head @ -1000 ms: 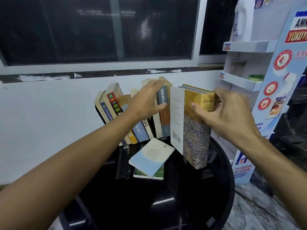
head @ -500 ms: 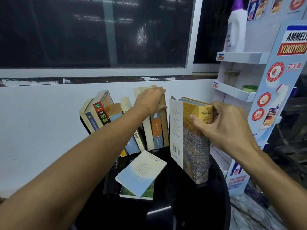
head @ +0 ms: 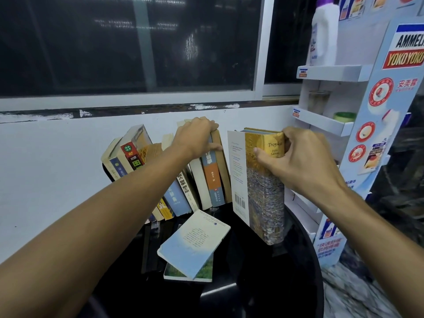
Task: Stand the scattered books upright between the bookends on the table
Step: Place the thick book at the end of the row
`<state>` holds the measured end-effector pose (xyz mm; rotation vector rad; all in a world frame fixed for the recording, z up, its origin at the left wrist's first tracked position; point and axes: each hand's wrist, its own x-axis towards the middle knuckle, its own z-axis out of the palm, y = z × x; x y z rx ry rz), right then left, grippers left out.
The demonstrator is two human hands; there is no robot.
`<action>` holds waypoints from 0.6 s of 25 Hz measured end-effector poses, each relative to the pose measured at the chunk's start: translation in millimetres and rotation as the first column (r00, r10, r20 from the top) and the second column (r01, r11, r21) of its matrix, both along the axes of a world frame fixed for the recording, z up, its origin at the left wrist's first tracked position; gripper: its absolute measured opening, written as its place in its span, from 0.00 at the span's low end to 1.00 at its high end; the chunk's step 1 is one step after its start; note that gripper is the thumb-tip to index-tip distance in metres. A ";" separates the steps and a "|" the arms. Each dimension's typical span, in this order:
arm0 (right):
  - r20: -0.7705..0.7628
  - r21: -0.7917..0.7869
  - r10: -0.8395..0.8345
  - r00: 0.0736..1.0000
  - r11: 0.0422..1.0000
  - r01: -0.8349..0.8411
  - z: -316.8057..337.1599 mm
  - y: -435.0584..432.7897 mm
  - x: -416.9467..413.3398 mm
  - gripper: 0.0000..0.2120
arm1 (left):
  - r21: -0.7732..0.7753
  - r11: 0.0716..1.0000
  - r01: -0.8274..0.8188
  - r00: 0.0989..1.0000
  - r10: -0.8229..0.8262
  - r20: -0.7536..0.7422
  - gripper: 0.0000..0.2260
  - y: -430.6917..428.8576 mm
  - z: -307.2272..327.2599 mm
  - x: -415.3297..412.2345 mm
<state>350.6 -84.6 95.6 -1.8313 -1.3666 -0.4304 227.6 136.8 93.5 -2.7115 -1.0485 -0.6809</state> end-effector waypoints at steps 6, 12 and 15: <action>0.066 -0.011 0.003 0.998 1.000 -0.002 21.0 20.6 0.5 0.19 | -0.048 0.999 0.025 0.999 -0.024 0.028 0.31 3.2 0.5 -5.6; 0.089 0.010 0.004 0.996 1.000 -0.005 34.0 53.3 0.6 0.20 | -0.038 0.999 0.033 0.999 -0.032 0.024 0.27 4.8 -1.0 -5.2; 0.094 0.018 -0.024 0.995 1.000 0.023 36.0 67.7 -1.6 0.20 | -0.051 0.998 0.032 0.999 -0.030 0.035 0.24 5.0 -1.1 -6.5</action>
